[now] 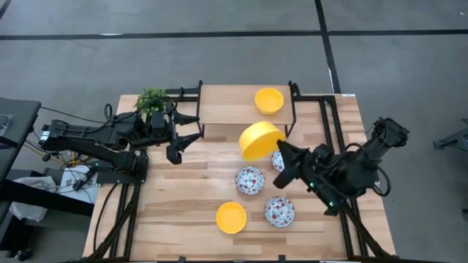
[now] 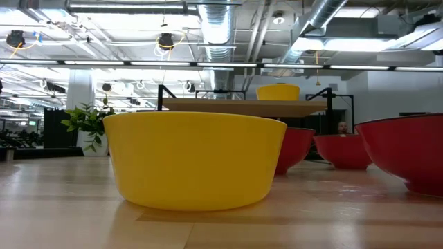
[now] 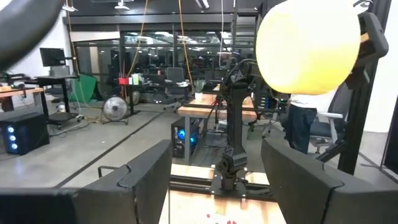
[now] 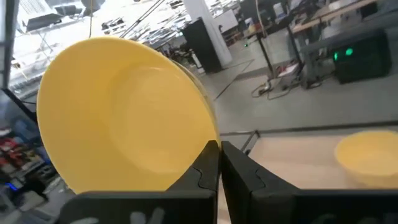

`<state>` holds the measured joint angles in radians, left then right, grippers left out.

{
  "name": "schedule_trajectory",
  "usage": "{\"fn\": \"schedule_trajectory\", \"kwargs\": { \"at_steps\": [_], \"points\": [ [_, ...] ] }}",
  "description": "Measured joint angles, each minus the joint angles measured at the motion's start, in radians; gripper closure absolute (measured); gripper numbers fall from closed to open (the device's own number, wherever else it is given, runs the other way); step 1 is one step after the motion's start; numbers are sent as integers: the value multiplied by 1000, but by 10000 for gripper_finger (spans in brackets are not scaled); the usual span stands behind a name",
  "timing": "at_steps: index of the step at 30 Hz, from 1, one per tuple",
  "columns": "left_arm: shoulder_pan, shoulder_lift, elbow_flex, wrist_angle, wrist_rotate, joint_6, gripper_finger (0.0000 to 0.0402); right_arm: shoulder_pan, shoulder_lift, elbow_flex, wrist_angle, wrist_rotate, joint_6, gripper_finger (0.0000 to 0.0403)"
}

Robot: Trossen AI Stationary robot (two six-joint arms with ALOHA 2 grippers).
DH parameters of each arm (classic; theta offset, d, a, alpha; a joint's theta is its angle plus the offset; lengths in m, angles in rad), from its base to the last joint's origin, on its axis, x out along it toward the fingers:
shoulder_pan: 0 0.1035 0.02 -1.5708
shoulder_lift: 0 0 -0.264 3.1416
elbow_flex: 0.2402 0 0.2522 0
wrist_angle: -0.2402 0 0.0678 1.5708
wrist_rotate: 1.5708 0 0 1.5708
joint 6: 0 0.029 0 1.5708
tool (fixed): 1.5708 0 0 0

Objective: Pick & Place Mini bowls
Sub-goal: Stack the left yellow bowl on the yellow bowl on the shelf

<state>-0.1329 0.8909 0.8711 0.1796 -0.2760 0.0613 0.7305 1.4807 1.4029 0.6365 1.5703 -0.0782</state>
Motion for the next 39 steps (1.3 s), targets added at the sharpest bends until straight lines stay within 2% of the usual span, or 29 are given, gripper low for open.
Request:
{"fn": "schedule_trajectory", "kwargs": {
  "at_steps": [5, 10, 20, 32, 36, 39],
  "points": [
    [0, 0, 0, -21, 0, -41, 156, 35, -5, 0, 5, 0, 45, 403],
    [0, 0, 0, -41, 0, -42, 156, 20, -58, 0, 15, 0, 9, 403],
    [0, 0, 0, -42, 0, -41, 156, -21, -217, 0, 61, 0, -326, 403],
    [0, 0, 0, -41, -16, -41, 156, -192, -378, 38, 56, 0, -780, 403],
    [0, 0, 0, -39, -18, -41, 156, -255, -419, 40, -1, -5, -793, 403],
    [13, 0, 0, -37, -19, -43, 156, -315, -420, 41, -27, -50, -812, 403]
  ]
}}
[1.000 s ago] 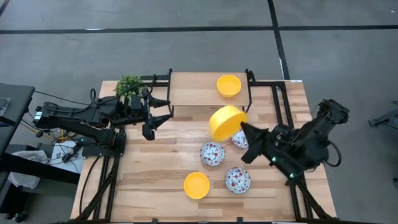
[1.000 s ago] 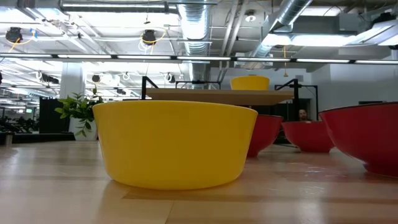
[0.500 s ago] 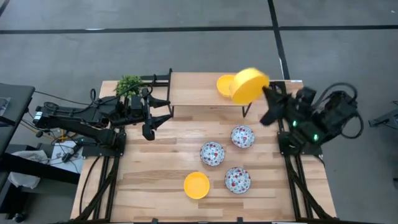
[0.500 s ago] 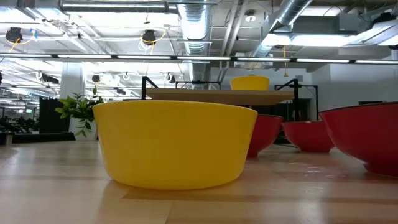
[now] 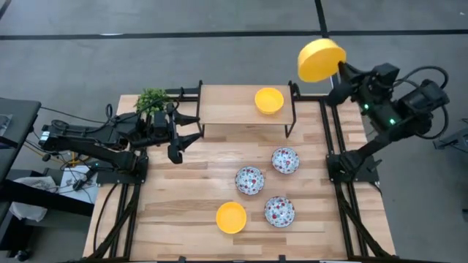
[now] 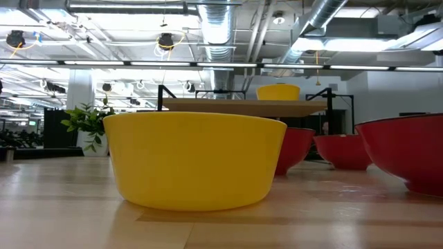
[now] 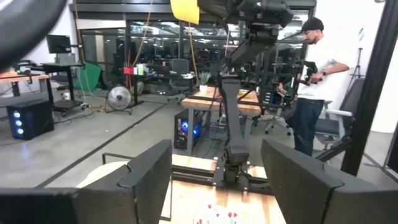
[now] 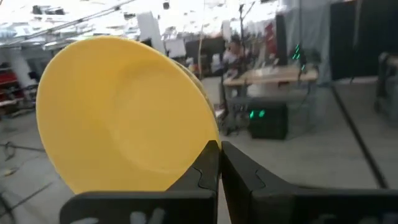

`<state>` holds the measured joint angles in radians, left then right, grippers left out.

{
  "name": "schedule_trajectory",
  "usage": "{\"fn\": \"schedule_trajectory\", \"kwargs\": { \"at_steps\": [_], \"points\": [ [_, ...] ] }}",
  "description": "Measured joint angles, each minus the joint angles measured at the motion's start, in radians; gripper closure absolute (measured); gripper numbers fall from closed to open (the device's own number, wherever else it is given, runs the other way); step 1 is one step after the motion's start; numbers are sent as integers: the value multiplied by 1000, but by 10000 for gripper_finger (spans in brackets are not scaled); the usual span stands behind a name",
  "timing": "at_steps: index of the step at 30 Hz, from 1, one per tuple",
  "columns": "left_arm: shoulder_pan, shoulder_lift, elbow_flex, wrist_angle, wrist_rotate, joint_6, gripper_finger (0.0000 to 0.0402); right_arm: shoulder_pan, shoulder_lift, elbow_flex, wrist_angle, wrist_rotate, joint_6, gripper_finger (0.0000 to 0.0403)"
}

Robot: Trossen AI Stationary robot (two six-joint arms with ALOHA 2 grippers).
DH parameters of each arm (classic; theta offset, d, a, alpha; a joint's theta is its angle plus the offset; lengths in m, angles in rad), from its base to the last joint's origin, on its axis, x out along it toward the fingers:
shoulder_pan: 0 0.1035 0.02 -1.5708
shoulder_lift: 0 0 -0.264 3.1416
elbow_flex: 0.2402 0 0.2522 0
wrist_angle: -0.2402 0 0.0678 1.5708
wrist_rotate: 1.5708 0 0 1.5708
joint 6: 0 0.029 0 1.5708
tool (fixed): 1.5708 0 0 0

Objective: Pick & Place Mini bowls
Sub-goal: Stack the left yellow bowl on the yellow bowl on the shelf

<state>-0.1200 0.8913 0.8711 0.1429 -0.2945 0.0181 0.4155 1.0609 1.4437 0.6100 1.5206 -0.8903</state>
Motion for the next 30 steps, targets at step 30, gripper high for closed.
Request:
{"fn": "schedule_trajectory", "kwargs": {
  "at_steps": [30],
  "points": [
    [88, 0, 0, 30, -53, -113, 156, -1149, 423, 707, -1568, -1732, 794, 403]
  ]
}}
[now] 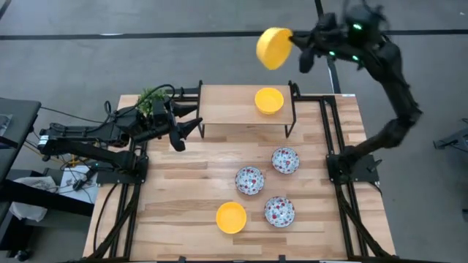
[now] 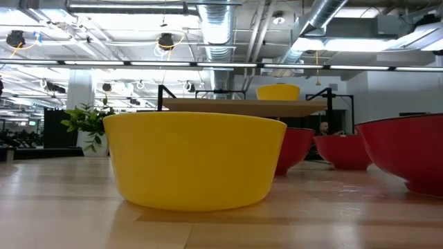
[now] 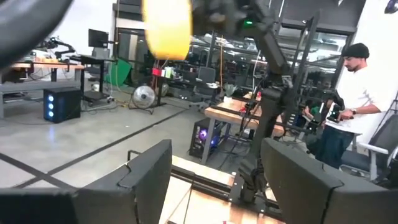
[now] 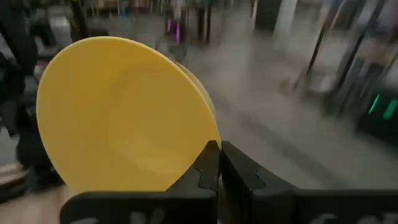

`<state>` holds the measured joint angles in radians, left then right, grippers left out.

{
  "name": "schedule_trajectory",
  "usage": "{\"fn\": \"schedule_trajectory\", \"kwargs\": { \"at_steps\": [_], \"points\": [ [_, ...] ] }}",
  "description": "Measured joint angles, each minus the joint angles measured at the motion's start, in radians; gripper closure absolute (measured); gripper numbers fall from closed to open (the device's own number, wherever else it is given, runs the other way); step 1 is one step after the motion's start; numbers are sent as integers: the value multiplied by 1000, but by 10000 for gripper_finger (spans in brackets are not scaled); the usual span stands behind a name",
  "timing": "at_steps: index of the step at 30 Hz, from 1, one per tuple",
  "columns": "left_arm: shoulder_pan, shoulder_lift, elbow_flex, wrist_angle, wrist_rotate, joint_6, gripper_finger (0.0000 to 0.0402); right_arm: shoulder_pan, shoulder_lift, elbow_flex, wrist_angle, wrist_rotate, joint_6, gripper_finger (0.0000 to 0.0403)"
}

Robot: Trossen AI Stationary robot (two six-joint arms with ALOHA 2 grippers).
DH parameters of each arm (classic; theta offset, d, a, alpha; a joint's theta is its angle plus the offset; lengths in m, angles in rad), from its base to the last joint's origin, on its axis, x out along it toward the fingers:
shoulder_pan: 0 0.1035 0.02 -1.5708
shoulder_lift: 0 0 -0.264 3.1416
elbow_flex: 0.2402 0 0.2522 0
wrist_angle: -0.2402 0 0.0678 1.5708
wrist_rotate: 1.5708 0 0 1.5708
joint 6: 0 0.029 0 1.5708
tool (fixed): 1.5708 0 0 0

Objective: Pick & Place Mini bowls
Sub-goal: Stack the left yellow bowl on the yellow bowl on the shelf

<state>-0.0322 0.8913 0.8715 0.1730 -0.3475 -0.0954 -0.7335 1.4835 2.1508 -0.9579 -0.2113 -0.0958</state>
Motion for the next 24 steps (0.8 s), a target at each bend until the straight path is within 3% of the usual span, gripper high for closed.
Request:
{"fn": "schedule_trajectory", "kwargs": {
  "at_steps": [8, 15, 24],
  "points": [
    [0, 0, 0, 0, -20, 0, 156, -157, 177, 67, -308, -203, 98, 403],
    [0, 0, 0, 0, -53, 4, 156, -182, 275, 68, -536, -204, 91, 403],
    [0, 0, 0, -1, -53, 4, 156, -115, 358, 68, -610, -136, 69, 403]
  ]
}}
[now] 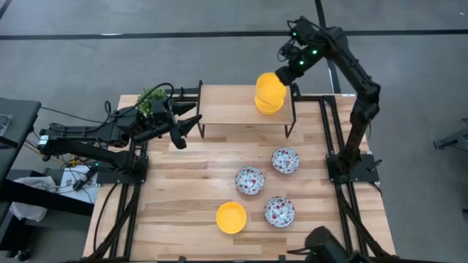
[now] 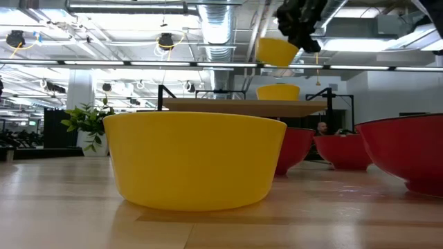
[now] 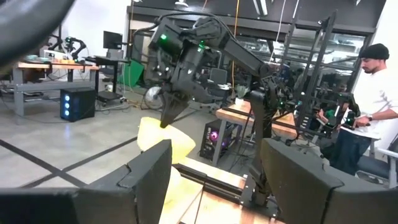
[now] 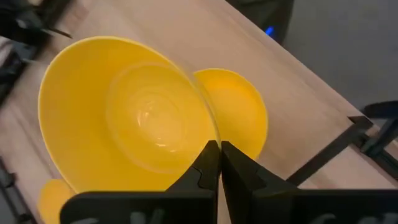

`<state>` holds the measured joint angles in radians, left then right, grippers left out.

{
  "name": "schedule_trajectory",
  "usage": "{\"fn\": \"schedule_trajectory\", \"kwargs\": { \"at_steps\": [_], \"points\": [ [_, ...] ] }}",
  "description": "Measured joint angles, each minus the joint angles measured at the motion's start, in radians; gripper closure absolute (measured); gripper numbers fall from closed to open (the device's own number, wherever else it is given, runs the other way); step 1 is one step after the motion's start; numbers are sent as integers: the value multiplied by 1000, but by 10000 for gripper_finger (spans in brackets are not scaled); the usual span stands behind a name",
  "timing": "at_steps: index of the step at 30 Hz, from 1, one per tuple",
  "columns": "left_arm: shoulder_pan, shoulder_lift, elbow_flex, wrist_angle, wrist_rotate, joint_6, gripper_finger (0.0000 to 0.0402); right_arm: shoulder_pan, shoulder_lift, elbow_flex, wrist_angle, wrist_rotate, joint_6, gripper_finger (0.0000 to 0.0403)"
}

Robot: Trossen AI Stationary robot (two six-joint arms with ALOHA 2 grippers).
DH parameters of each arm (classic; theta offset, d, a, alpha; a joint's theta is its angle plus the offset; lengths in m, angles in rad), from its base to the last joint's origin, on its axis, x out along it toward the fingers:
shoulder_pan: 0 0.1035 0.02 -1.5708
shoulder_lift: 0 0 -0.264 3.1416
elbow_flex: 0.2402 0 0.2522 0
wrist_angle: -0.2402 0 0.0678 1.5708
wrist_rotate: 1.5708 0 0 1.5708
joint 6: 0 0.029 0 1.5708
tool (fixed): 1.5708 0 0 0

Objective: Pick & Place Mini bowls
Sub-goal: Stack the left yellow bowl on the yellow bowl on the shelf

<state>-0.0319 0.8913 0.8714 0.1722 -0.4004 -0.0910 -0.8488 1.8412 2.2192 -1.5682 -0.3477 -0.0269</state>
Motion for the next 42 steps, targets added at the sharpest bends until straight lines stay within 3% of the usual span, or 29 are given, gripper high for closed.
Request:
{"fn": "schedule_trajectory", "kwargs": {
  "at_steps": [23, 42],
  "points": [
    [0, 0, -33, -8, 0, -19, 156, 7, 45, -91, -3, 110, -32, 403],
    [0, 0, -33, -8, 0, -19, 156, 3, 45, -148, 32, 111, -35, 403]
  ]
}}
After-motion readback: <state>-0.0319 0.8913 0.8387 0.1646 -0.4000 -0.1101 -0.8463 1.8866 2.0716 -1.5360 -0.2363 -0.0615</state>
